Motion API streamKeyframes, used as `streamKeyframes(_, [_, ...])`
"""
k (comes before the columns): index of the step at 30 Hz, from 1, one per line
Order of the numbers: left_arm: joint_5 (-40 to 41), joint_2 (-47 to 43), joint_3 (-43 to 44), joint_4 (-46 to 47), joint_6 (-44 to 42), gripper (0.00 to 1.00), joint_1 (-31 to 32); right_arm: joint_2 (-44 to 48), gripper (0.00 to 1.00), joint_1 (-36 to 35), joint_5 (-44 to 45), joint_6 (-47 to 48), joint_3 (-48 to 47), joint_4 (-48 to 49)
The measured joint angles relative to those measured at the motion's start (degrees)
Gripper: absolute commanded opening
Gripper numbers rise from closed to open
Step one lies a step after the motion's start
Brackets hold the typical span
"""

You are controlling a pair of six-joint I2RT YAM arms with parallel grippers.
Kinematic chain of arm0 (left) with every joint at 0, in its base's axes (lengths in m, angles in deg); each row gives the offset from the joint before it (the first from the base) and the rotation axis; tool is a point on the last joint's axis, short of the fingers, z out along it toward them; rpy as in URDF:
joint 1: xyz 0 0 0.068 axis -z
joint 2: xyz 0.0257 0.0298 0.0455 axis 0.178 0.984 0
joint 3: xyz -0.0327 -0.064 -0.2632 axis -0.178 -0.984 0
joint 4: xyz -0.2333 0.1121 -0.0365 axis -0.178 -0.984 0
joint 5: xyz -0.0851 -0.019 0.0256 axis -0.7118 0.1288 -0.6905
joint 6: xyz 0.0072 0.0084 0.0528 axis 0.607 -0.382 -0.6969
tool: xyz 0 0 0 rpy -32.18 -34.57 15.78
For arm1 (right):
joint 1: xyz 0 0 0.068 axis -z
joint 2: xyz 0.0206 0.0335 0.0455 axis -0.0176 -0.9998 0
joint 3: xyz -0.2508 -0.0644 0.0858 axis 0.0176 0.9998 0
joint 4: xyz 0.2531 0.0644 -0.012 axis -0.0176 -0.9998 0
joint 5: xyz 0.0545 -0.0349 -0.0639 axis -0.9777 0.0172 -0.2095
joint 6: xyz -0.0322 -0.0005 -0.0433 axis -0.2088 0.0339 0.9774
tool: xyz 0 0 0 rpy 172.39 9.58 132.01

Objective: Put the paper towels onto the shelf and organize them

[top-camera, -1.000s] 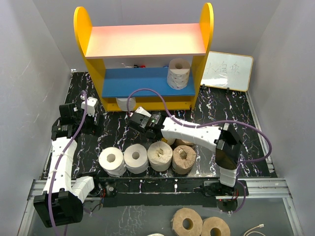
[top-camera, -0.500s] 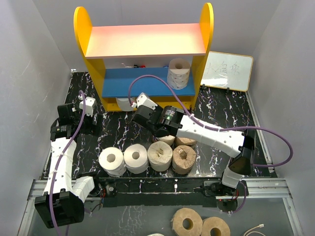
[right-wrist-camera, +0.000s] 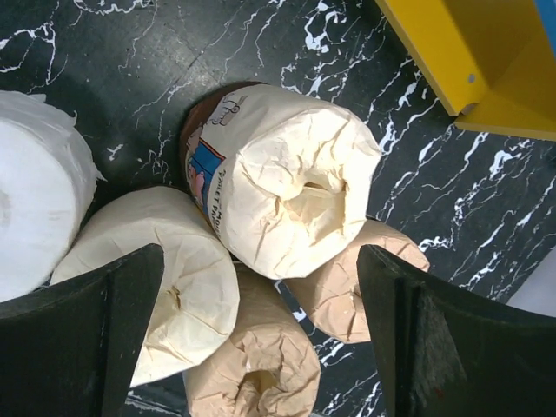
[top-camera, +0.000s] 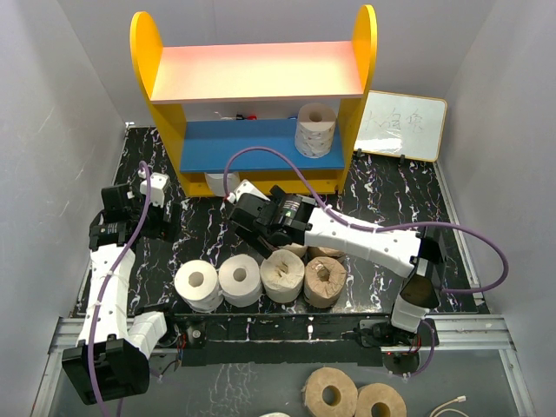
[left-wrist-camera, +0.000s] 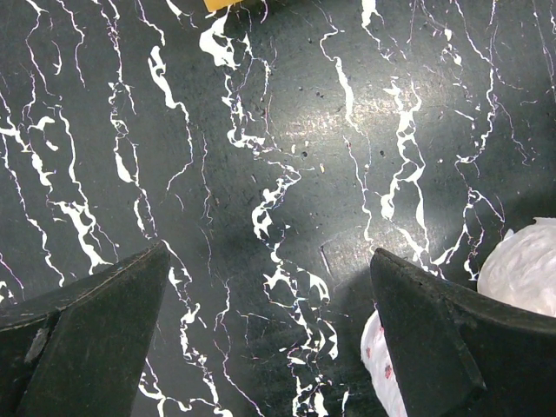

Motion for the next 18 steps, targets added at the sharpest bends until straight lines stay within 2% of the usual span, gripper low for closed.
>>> streamKeyframes(4, [0.0, -0.1, -0.3, 0.0, 0.0, 0.99, -0.2, -0.6, 0.85, 0.0, -0.1, -1.4, 2.1, 1.6])
streamKeyframes(8, [0.0, -0.7, -1.0, 0.0, 0.0, 0.99, -0.3, -2.3, 0.74, 0.0, -0.1, -2.2, 4.1, 3.1])
streamKeyframes(14, [0.0, -1.2, -1.2, 0.2, 0.0, 0.99, -0.3, -6.0, 0.67, 0.0, 0.0, -3.2, 6.1, 4.6])
streamKeyframes(18, [0.0, -1.4, -1.4, 0.8, 0.0, 0.99, -0.3, -7.0, 0.58, 0.0, 1.0, -3.8, 6.3, 5.4])
